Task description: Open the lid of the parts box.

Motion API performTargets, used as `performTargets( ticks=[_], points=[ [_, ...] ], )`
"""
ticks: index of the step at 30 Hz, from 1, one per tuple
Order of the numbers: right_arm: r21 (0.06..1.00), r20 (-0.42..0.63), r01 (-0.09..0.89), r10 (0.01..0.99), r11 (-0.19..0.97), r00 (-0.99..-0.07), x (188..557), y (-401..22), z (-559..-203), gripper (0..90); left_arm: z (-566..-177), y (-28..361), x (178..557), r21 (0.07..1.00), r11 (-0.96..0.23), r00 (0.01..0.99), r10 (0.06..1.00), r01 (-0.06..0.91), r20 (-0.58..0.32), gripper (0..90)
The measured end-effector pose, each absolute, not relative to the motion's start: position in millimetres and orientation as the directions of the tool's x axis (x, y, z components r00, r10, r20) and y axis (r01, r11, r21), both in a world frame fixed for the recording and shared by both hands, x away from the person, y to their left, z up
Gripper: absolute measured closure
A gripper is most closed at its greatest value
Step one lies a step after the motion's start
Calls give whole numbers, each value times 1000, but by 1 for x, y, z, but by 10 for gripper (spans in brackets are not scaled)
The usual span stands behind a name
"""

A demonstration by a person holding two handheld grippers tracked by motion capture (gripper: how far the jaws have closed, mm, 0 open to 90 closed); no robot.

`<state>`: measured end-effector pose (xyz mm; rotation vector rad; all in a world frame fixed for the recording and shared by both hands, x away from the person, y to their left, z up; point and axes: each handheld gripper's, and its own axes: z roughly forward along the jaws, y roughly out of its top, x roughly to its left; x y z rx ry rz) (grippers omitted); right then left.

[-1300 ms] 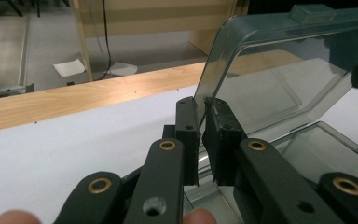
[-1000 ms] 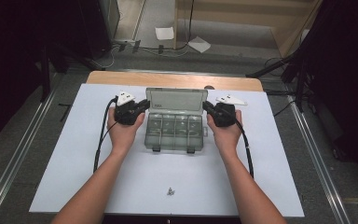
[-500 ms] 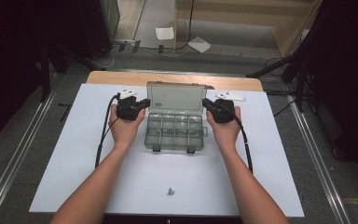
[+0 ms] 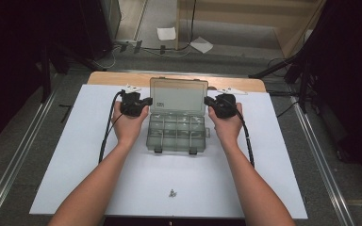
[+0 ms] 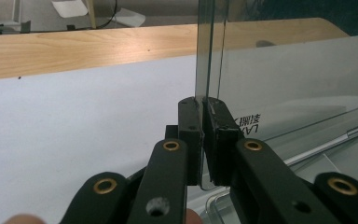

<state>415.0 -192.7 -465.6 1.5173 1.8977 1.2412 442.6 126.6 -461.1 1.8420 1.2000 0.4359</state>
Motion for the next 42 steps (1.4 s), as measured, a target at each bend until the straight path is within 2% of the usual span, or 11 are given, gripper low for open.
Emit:
performTargets(
  ticks=[7, 25, 30, 34, 42],
  points=[
    [827, 175, 561, 931, 38, -322, 423, -192, -469, 848, -463, 126, 446, 805, -141, 458, 872, 576, -175, 855],
    [783, 235, 622, 920, 13, -315, 442, -195, -477, 867, -471, 128, 457, 784, -121, 441, 873, 609, -208, 861],
    [775, 225, 632, 922, 26, -315, 446, -194, -480, 899, -475, 128, 461, 775, -126, 440, 873, 619, -209, 863],
    [769, 227, 638, 923, 26, -312, 449, -194, -484, 899, -478, 130, 463, 768, -111, 437, 869, 631, -234, 866],
    [754, 220, 656, 926, 39, -308, 452, -193, -492, 900, -483, 130, 465, 751, -130, 439, 869, 648, -228, 861]
  ],
)
